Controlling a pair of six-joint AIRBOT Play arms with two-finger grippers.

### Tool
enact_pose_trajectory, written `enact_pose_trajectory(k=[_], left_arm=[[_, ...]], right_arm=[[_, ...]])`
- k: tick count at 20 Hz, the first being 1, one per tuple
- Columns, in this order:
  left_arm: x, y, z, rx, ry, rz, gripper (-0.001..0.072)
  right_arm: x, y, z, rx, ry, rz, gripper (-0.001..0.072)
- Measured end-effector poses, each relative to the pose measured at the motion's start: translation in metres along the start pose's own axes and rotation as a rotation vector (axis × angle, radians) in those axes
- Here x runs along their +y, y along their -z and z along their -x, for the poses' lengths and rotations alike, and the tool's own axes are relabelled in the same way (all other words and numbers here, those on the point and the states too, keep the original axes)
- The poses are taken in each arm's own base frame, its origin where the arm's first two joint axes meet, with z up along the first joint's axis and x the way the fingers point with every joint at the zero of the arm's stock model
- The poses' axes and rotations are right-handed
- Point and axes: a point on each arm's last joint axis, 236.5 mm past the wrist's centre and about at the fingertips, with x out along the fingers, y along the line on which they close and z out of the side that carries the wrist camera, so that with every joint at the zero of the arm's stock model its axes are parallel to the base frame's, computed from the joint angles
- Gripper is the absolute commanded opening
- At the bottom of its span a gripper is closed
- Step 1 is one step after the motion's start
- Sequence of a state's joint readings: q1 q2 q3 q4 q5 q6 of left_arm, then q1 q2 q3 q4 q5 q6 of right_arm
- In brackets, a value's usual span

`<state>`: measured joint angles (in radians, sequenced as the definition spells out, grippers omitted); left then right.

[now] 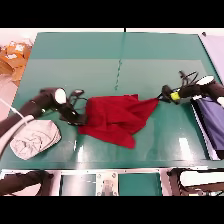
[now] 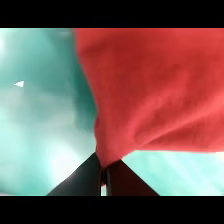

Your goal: Fold the shirts.

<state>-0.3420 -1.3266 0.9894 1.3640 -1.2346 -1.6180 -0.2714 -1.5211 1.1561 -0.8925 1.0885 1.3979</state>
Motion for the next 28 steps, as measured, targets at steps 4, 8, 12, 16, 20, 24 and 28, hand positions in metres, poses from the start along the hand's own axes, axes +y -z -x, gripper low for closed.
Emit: enact_pose_trajectory(k=[4,8,12,16,20,24,28], left_arm=[[0.038,-0.055,0.087,-0.185,-0.146,-0.014,0.0019],[0.012,-0.109,0.251,-0.596,-0.186,-0.103,0.0018],[-0.040,-0.083,0.437,-1.070,-0.172,-0.233,0.0019],[-0.059,-0.009,0.547,-1.410,-0.156,-0.288,0.0019],[-0.055,0.028,0.585,-1.547,-0.190,-0.290,0.0018],[-0.049,-0.004,0.553,-1.453,-0.222,-0.291,0.0019],[-0.042,-0.084,0.440,-1.137,-0.230,-0.303,0.0019]], right_arm=[[0.039,-0.040,0.078,-0.184,-0.040,0.089,0.0013],[0.116,-0.053,0.185,-0.429,-0.113,0.249,0.0014],[0.214,-0.022,0.327,-0.758,-0.188,0.469,0.0014],[0.286,0.049,0.447,-1.058,-0.248,0.643,0.0014],[0.308,0.102,0.496,-1.198,-0.253,0.715,0.0014],[0.301,0.105,0.490,-1.183,-0.239,0.701,0.0014],[0.250,0.062,0.413,-0.999,-0.197,0.558,0.0014]])
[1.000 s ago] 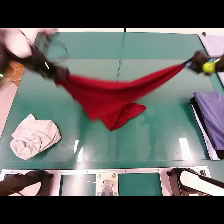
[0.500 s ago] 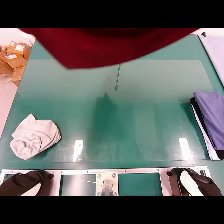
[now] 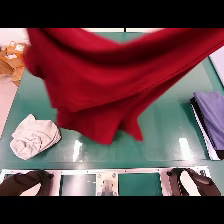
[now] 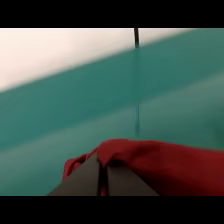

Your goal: Fold the shirts.

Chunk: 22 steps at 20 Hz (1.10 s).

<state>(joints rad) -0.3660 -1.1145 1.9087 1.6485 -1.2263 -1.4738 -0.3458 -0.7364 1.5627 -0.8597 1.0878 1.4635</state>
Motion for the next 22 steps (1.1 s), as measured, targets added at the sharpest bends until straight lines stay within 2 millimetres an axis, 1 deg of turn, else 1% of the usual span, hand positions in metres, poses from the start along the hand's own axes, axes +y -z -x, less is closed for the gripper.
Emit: enact_pose_trajectory(k=[1,2,3,5,6,7,8,9,10,11,12,13,14,15,16,19,21,22], left_arm=[[-0.011,0.025,-0.038,0.096,0.033,-0.018,0.0019],[-0.025,0.054,-0.078,0.195,0.079,-0.036,0.0019],[-0.039,0.084,-0.113,0.289,0.127,-0.048,0.0019],[-0.066,0.144,-0.182,0.442,0.211,-0.060,0.0019],[-0.075,0.177,-0.212,0.517,0.235,-0.058,0.0019],[-0.083,0.204,-0.235,0.571,0.251,-0.051,0.0022],[-0.089,0.229,-0.254,0.616,0.265,-0.036,0.0259],[-0.095,0.248,-0.266,0.657,0.272,-0.018,0.0720],[-0.099,0.262,-0.274,0.688,0.278,0.003,0.0618],[-0.101,0.267,-0.277,0.705,0.278,0.021,0.0543],[-0.100,0.269,-0.276,0.733,0.281,0.029,0.0485],[-0.097,0.271,-0.270,0.772,0.276,0.031,0.0462],[-0.092,0.272,-0.262,0.815,0.267,0.033,0.0446],[-0.088,0.269,-0.250,0.850,0.261,0.047,0.0093],[-0.084,0.267,-0.238,0.886,0.251,0.059,0.0019],[-0.077,0.267,-0.199,0.992,0.232,0.083,0.0019],[-0.080,0.277,-0.169,1.068,0.228,0.101,0.0019],[-0.086,0.287,-0.152,1.110,0.225,0.114,0.0018]], right_arm=[[-0.021,0.027,-0.017,0.064,0.021,-0.048,0.0014],[-0.046,0.060,-0.036,0.134,0.048,-0.104,0.0014],[-0.071,0.096,-0.055,0.201,0.077,-0.158,0.0014],[-0.124,0.180,-0.088,0.342,0.150,-0.268,0.0014],[-0.149,0.224,-0.100,0.409,0.192,-0.321,0.0014],[-0.171,0.263,-0.109,0.470,0.231,-0.367,0.0014],[-0.191,0.302,-0.115,0.535,0.270,-0.410,0.0014],[-0.206,0.336,-0.119,0.596,0.301,-0.444,0.0014],[-0.217,0.363,-0.121,0.647,0.324,-0.468,0.0014],[-0.227,0.387,-0.123,0.695,0.343,-0.487,0.0014],[-0.234,0.403,-0.124,0.728,0.356,-0.499,0.0014],[-0.240,0.416,-0.125,0.753,0.366,-0.508,0.0014],[-0.244,0.423,-0.126,0.768,0.372,-0.512,0.0014],[-0.247,0.425,-0.129,0.771,0.375,-0.511,0.0014],[-0.251,0.424,-0.132,0.768,0.377,-0.505,0.0014],[-0.262,0.406,-0.144,0.730,0.380,-0.482,0.0014],[-0.269,0.390,-0.150,0.695,0.381,-0.468,0.0014],[-0.273,0.383,-0.153,0.680,0.384,-0.464,0.0014]])
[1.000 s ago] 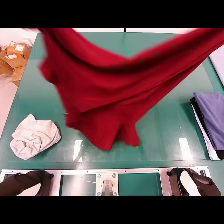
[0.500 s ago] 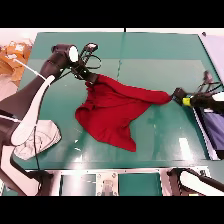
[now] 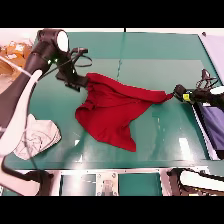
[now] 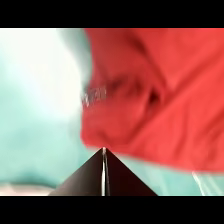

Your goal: Fold the shirts.

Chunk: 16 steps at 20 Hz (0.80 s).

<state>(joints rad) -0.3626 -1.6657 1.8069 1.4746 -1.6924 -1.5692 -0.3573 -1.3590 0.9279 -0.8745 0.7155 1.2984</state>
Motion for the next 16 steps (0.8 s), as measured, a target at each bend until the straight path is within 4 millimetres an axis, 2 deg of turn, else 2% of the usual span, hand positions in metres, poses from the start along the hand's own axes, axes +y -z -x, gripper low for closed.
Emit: enact_pose_trajectory(k=[3,5,7,8,9,10,11,12,13,16], left_arm=[[-0.028,0.064,-0.027,0.090,0.033,0.067,0.0018],[-0.054,0.112,-0.057,0.122,0.113,0.157,0.0019],[-0.081,0.147,-0.087,0.111,0.240,0.298,0.0021],[-0.094,0.159,-0.102,0.100,0.308,0.387,0.0165],[-0.103,0.168,-0.115,0.096,0.365,0.475,0.0595],[-0.112,0.173,-0.126,0.089,0.424,0.569,0.0688],[-0.118,0.174,-0.133,0.077,0.473,0.651,0.0561],[-0.121,0.169,-0.138,0.046,0.513,0.722,0.0487],[-0.120,0.163,-0.141,0.010,0.540,0.780,0.0463],[-0.110,0.139,-0.145,-0.114,0.589,0.913,0.0462]], right_arm=[[-0.002,-0.014,0.005,-0.031,0.002,-0.001,0.0014],[-0.003,-0.018,0.007,-0.041,0.004,-0.002,0.0014],[-0.003,-0.021,0.008,-0.047,0.004,-0.002,0.0014],[-0.003,-0.022,0.008,-0.049,0.004,-0.001,0.0014],[-0.003,-0.022,0.008,-0.050,0.004,-0.001,0.0014],[-0.003,-0.022,0.008,-0.051,0.004,0.001,0.0014],[-0.002,-0.023,0.008,-0.051,0.004,0.006,0.0014],[-0.002,-0.023,0.008,-0.052,0.004,0.013,0.0014],[-0.002,-0.023,0.008,-0.052,0.003,0.019,0.0014],[-0.002,-0.023,0.008,-0.052,0.003,0.030,0.0014]])
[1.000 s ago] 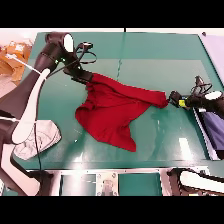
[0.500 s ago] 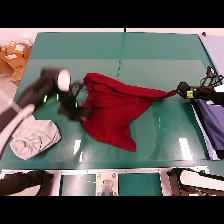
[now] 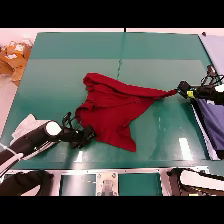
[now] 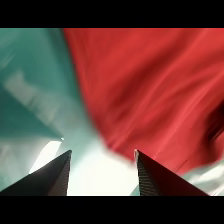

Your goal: Fold the shirts.

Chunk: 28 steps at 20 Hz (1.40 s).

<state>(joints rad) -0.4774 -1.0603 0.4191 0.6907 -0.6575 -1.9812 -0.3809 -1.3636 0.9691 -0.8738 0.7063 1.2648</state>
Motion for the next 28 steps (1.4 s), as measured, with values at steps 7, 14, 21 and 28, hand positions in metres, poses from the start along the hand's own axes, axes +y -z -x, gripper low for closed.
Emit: enact_pose_trajectory(k=[7,14,21,28], left_arm=[[-0.004,-0.013,-0.020,-0.023,0.078,0.135,0.0019],[-0.038,-0.059,0.031,0.007,0.279,0.043,0.0018],[0.000,-0.165,0.140,-0.235,0.160,-0.134,0.0018],[0.046,-0.168,0.157,-0.213,-0.034,-0.220,0.0019]], right_arm=[[0.000,0.000,0.000,-0.001,-0.001,0.007,0.0014],[0.004,0.018,0.006,0.056,-0.013,-0.012,0.0013],[0.000,0.127,0.038,0.190,-0.014,-0.159,0.0015],[-0.014,0.149,0.066,0.155,0.011,-0.269,0.0353]])
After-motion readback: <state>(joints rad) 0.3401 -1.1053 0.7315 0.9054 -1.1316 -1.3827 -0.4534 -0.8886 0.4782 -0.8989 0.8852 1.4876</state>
